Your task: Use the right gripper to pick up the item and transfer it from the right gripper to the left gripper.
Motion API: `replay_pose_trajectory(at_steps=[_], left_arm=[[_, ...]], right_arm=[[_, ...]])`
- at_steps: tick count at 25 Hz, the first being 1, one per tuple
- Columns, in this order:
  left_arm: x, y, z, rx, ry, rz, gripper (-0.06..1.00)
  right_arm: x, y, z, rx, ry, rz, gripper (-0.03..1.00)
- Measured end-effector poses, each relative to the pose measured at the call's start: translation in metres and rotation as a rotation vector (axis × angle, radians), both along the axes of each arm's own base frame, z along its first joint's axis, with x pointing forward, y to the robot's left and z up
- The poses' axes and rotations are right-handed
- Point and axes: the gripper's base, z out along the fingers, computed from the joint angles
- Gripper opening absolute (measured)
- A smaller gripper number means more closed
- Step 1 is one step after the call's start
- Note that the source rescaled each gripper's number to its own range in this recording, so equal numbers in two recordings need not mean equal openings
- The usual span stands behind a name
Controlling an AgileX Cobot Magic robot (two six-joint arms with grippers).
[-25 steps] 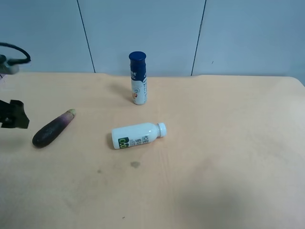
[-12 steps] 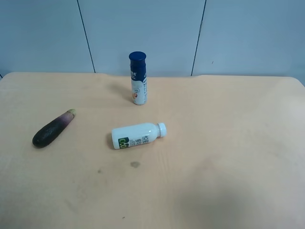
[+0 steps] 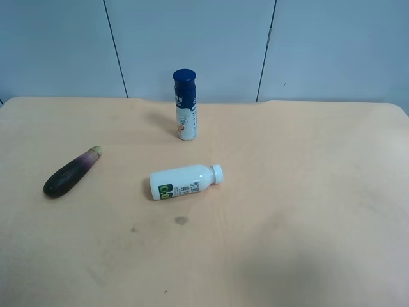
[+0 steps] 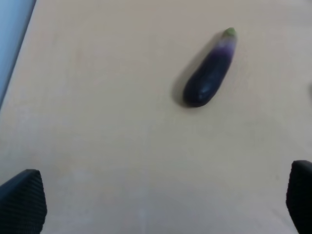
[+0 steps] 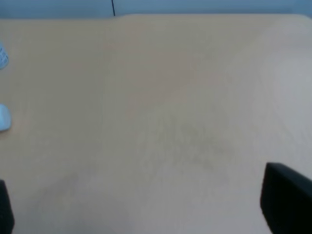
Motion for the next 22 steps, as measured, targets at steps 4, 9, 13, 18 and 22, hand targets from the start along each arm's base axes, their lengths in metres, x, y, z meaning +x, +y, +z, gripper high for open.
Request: replay_pose_trajectory(at_steps=[4, 9, 13, 18, 22], left_arm=[[-0.011, -0.001, -0.028, -0.011, -0.007, -0.01, 0.99], [-0.024, 0.0, -0.047, -0.007, -0.056, -0.018, 0.99], [-0.021, -0.003, -0.046, 0.009, -0.096, -0.056, 0.99], [-0.014, -0.006, -0.048, 0.014, -0.145, -0.095, 1.0], [-0.012, -0.006, -0.049, 0.012, -0.159, -0.1, 1.0]], right_arm=[[0.0, 0.0, 0.0, 0.0, 0.0, 0.0, 1.0], [0.0, 0.0, 0.0, 0.0, 0.0, 0.0, 1.0], [0.0, 0.0, 0.0, 0.0, 0.0, 0.0, 1.0], [0.0, 0.0, 0.0, 0.0, 0.0, 0.0, 1.0], [0.0, 0.0, 0.0, 0.0, 0.0, 0.0, 1.0]])
